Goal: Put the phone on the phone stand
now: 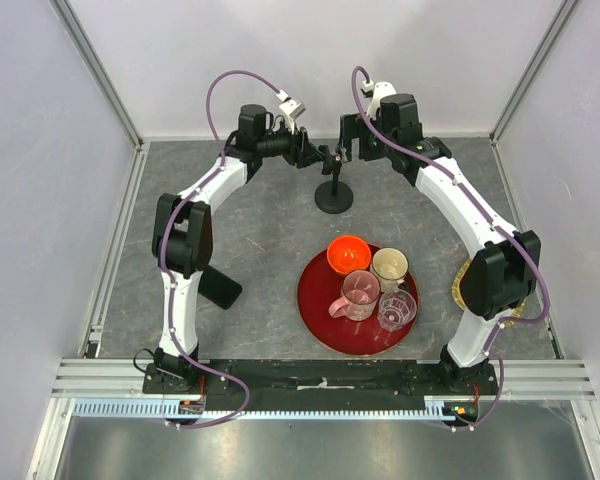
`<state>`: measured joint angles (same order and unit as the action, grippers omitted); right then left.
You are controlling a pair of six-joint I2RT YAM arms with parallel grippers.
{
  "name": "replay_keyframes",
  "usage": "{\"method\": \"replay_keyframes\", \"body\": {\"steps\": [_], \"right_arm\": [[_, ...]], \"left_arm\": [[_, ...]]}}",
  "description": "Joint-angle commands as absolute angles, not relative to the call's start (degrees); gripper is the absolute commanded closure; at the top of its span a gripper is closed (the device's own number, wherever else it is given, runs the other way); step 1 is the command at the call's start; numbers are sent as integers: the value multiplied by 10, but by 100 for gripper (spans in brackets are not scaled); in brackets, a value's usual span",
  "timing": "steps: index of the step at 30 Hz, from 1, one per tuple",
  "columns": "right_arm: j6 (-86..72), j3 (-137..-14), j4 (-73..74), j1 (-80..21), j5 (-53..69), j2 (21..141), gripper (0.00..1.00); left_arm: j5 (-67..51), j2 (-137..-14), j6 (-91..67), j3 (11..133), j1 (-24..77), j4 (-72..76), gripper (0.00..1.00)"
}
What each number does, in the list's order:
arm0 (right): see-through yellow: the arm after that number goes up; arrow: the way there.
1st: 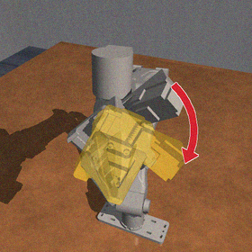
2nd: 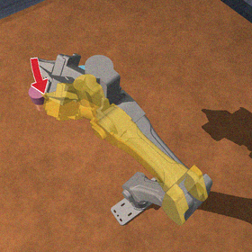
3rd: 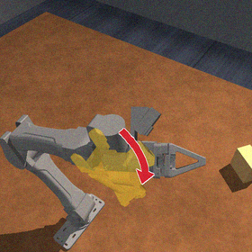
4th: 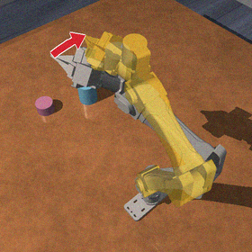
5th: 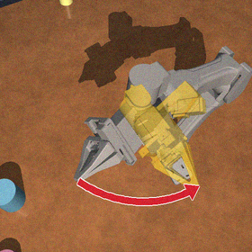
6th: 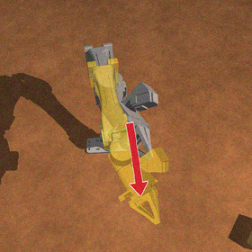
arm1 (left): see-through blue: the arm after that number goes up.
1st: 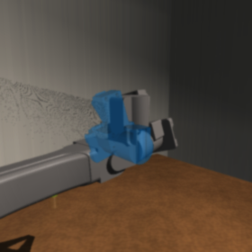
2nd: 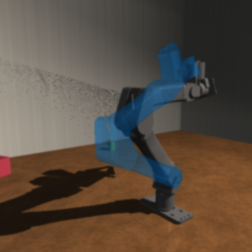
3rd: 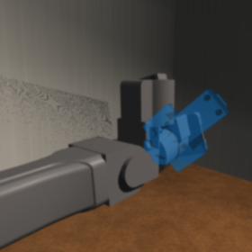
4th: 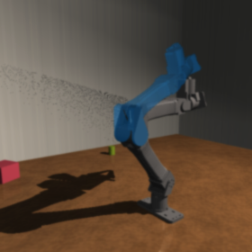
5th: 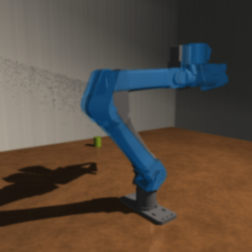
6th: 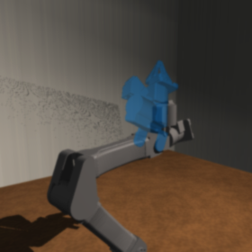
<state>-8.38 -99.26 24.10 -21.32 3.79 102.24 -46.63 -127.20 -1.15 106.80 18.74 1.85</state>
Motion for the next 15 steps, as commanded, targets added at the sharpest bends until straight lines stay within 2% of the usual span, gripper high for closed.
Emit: {"method": "replay_keyframes", "body": {"steps": [1, 7, 9, 11, 13, 14, 15], "right_arm": [[-89, -1020, 230, -214, 42, 1033, 2], [-87, -1023, 231, -215, 39, 1034, 2], [-87, -1025, 230, -215, 40, 1034, 2], [-86, -1027, 230, -215, 42, 1034, 2], [-87, -1027, 231, -216, 42, 1034, 2], [-87, -1027, 230, -216, 43, 1033, 2], [-85, -1027, 231, -216, 42, 1034, 2]], "left_arm": [[-513, -1246, -29, 1042, 189, 101, 46], [-512, -1238, -47, 1030, 193, 109, 63], [-496, -1231, -47, 1019, 197, 107, 65], [-475, -1217, -52, 1012, 198, 102, 76], [-456, -1198, -54, 1001, 198, 86, 80], [-427, -1190, -55, 996, 198, 78, 77], [-411, -1178, -61, 978, 197, 65, 65]]}}
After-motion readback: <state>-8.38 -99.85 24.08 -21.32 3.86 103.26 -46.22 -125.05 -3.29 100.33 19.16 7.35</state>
